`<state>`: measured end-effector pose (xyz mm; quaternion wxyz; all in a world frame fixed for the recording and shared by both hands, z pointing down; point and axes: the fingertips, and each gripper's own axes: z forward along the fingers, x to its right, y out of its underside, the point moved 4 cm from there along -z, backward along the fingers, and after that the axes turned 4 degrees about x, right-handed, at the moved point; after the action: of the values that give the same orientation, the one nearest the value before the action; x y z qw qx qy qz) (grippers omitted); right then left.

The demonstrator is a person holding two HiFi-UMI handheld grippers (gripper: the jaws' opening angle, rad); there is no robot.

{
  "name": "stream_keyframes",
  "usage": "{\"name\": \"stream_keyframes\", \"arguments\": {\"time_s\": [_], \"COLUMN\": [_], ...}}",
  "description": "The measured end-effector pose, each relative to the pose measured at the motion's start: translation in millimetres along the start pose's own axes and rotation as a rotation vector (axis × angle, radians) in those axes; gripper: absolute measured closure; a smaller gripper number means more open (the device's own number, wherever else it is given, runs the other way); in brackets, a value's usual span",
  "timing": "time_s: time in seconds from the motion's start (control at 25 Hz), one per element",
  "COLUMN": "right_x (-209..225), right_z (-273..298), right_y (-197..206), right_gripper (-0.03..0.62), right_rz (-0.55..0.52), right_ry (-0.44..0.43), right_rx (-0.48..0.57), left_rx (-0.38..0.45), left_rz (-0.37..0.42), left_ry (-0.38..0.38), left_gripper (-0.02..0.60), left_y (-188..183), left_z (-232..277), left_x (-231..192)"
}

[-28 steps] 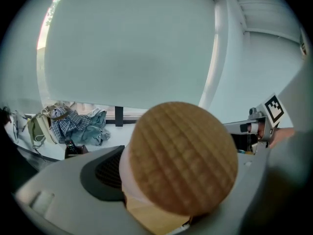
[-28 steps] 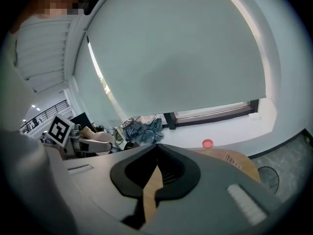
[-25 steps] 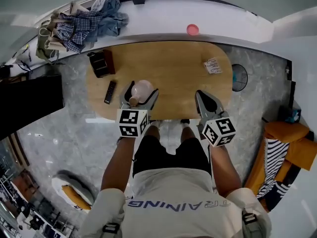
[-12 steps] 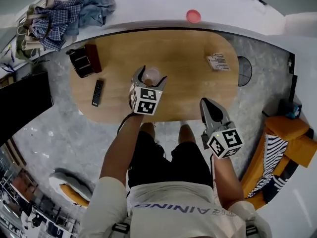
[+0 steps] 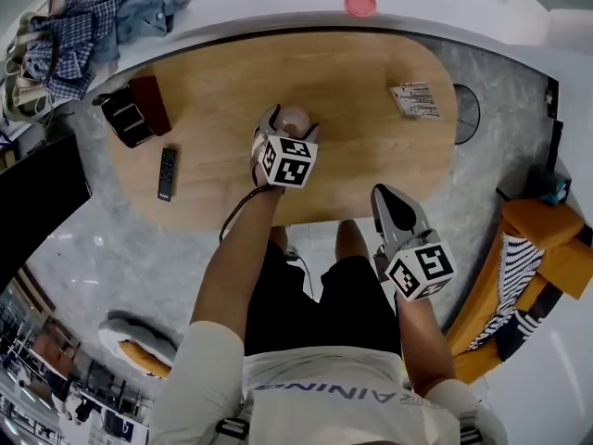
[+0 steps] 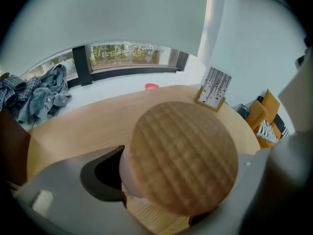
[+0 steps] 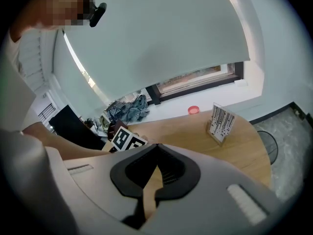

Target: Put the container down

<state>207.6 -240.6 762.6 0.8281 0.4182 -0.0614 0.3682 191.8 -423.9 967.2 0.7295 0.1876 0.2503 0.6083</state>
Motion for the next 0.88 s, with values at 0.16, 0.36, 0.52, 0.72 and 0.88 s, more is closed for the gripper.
{"name": "stream_keyframes", "arguments": {"time_s": [0.16, 0.36, 0.52, 0.72, 0.88], "right_x": [7.8, 12.6, 13.4, 5.4, 2.7], "right_z": [-0.1, -2.0, -4.2, -13.1, -26.7], "right_y": [-2.3, -6.2, -4.2, -8.5, -21.5], "right_gripper": [0.577, 0.579, 0.577, 0.579, 0.577], "right_rz": [0.012, 0.019, 0.024, 0.021, 0.012], "right_ry": [0.011, 0.019, 0.017, -0.008, -0.027], "right_rx": [0.015, 0.029, 0.027, 0.042, 0.067], "left_rx": [-0.025, -0.048, -0.076, -0.069, -0.019], "left_rz": [-0.002, 0.0, 0.012, -0.018, -0.016], "left_ry": [0.001, -0.027, -0.034, -0.012, -0.002], "left_gripper": [0.173, 0.173, 0.173, 0.152, 0.141], "left_y": [3.7, 9.4, 9.9, 5.6, -9.8], "left_z": [7.1, 9.3, 11.6, -4.1, -41.4], "left_x": [3.2, 3.4, 6.5, 8.4, 7.8]}}
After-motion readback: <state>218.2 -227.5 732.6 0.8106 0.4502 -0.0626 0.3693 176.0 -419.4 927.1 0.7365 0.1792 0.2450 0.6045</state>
